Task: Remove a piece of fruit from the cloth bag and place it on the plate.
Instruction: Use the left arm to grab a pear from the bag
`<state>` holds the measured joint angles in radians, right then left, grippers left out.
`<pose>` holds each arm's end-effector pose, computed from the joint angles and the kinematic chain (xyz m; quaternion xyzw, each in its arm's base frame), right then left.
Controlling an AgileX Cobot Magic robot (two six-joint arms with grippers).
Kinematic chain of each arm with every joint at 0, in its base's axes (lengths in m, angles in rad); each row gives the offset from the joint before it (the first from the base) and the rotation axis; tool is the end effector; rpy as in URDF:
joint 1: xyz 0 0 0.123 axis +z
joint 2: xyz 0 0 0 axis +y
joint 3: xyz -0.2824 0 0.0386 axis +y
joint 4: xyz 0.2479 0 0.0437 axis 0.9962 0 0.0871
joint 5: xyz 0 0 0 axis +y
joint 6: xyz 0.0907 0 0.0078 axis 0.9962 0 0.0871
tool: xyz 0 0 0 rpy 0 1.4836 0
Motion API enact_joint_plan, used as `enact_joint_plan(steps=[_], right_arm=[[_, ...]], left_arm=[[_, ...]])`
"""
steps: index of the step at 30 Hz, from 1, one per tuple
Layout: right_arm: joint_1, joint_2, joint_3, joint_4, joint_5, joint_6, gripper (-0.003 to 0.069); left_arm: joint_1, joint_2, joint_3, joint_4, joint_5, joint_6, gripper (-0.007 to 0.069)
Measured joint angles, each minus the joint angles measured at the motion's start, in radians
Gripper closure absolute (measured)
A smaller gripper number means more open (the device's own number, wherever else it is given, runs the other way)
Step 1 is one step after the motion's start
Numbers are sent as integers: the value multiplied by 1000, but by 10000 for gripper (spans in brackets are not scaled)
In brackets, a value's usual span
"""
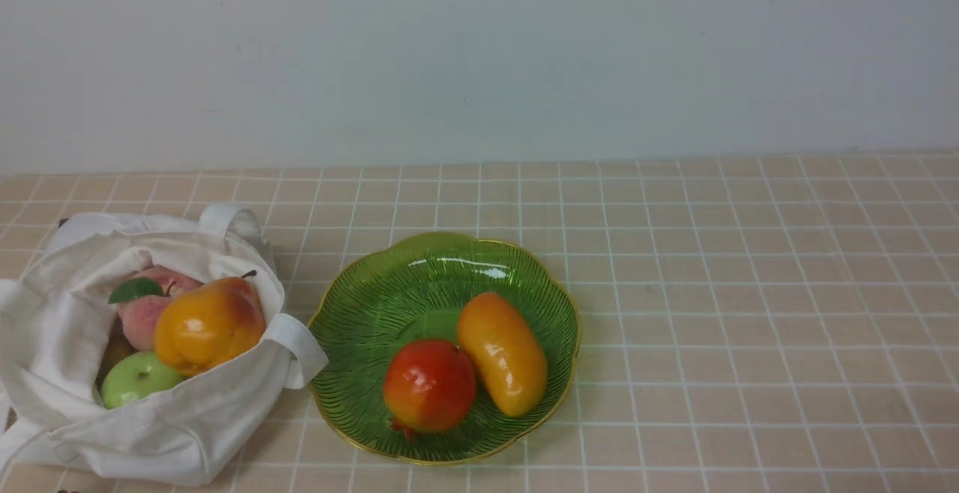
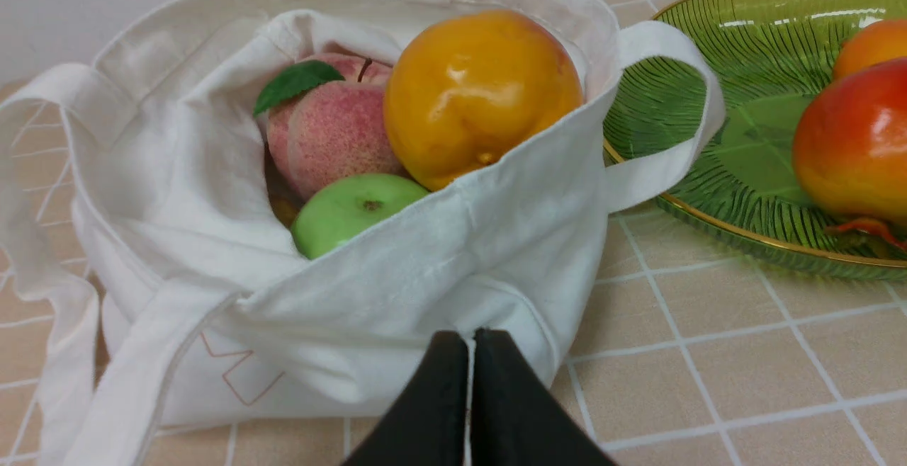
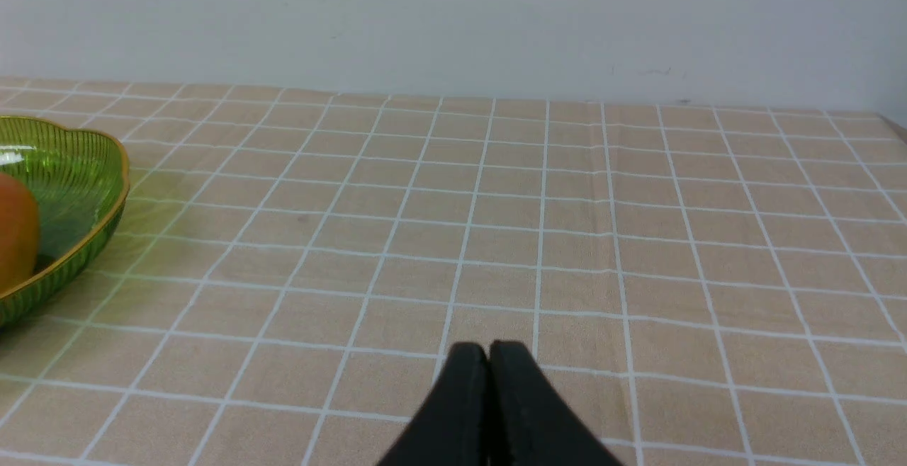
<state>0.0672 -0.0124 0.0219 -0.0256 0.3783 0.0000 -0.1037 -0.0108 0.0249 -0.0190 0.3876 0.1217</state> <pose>0.0523 0.0027 0.1724 -0.0338 0.8043 0.0091 0.5932 0.0519 -0.0061 0.1705 0.0860 0.8045 -0.0028 0.5877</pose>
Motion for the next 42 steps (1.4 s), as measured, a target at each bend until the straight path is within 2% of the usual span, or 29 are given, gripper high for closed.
enact_joint_plan(steps=[39, 42], right_arm=[[0, 0, 0, 0, 0, 0, 673], [0, 0, 0, 0, 0, 0, 673]], left_arm=[[0, 0, 0, 7, -5, 2, 632], [0, 0, 3, -40, -50, -33, 632]])
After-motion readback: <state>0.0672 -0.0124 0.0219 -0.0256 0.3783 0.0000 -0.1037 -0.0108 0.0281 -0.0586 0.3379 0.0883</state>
